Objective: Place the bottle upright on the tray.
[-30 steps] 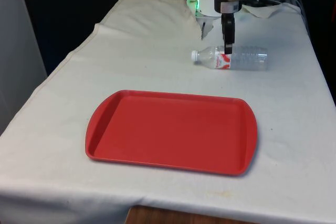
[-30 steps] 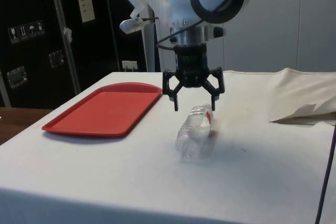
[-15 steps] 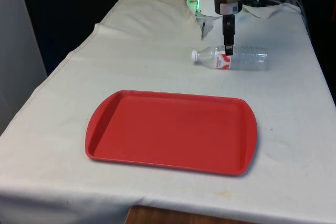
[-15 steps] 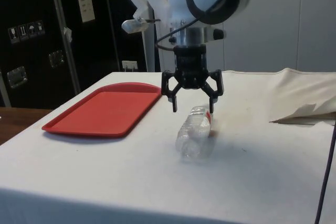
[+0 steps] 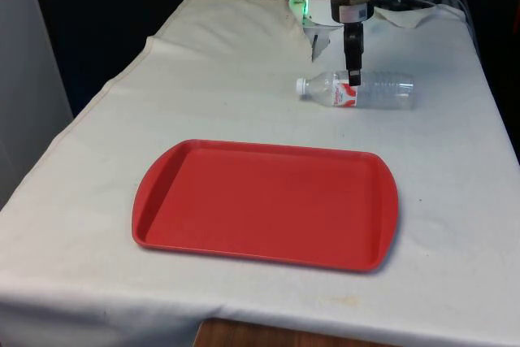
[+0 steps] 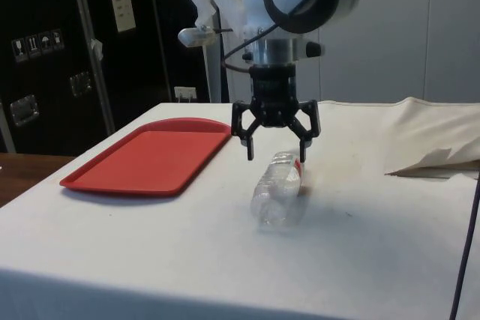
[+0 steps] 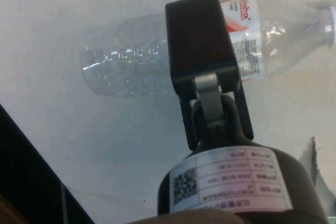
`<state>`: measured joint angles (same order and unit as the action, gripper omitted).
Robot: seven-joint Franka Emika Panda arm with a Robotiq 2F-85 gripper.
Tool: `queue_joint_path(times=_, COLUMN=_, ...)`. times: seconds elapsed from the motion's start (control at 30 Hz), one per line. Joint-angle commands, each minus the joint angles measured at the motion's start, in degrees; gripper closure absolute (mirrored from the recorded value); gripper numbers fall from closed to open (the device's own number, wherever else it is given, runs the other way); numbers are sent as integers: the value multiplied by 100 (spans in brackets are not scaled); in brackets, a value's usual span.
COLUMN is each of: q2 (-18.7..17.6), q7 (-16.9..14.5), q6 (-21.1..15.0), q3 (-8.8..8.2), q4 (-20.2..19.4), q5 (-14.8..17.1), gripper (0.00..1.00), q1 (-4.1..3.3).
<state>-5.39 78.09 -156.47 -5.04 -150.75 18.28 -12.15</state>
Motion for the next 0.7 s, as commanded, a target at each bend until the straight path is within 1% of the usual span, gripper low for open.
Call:
queue_joint_path(times=0.0, q2=23, q7=-92, q6=17, q3=23, q4=0, q5=97, gripper=0, q1=11)
queue_joint_path(times=0.03, q2=29, q7=-109, q6=29, q3=23, q4=6, q5=115, gripper=0, q1=17)
queue_joint_path(times=0.07, q2=0, q7=0, q6=11, q3=-6, q4=0, q5=0, gripper=0, q1=0)
queue_joint_path(times=0.1, q2=34, q7=-143, q6=46, q3=29, q4=6, q5=143, gripper=0, q1=23)
queue_joint_path(times=0.17, q2=63, q7=-286, q6=97, q3=29, q4=0, q5=252, gripper=0, q1=52)
queue_joint_path(times=0.27, q2=63, q7=-430, q6=155, q3=11, q4=11, q5=355, gripper=0, q1=57)
queue_joint_path(times=0.3, q2=0, q7=-195, q6=97, q3=-63, q4=-6, q5=74, gripper=0, q1=23)
queue_joint_path(times=0.33, q2=63, q7=-476, q6=172, q3=0, q4=17, q5=395, gripper=0, q1=57)
queue_joint_path(times=0.37, q2=57, q7=-602, q6=201, q3=-11, q4=23, q5=487, gripper=0, q1=69)
queue_joint_path(times=0.53, q2=57, q7=-945, q6=241, q3=-40, q4=34, q5=756, gripper=0, q1=92)
queue_joint_path(times=0.63, q2=57, q7=-1163, q6=252, q3=-40, q4=46, q5=922, gripper=0, q1=92)
queue_joint_path(times=0.67, q2=0, q7=-1003, q6=212, q3=-97, q4=23, q5=716, gripper=0, q1=69)
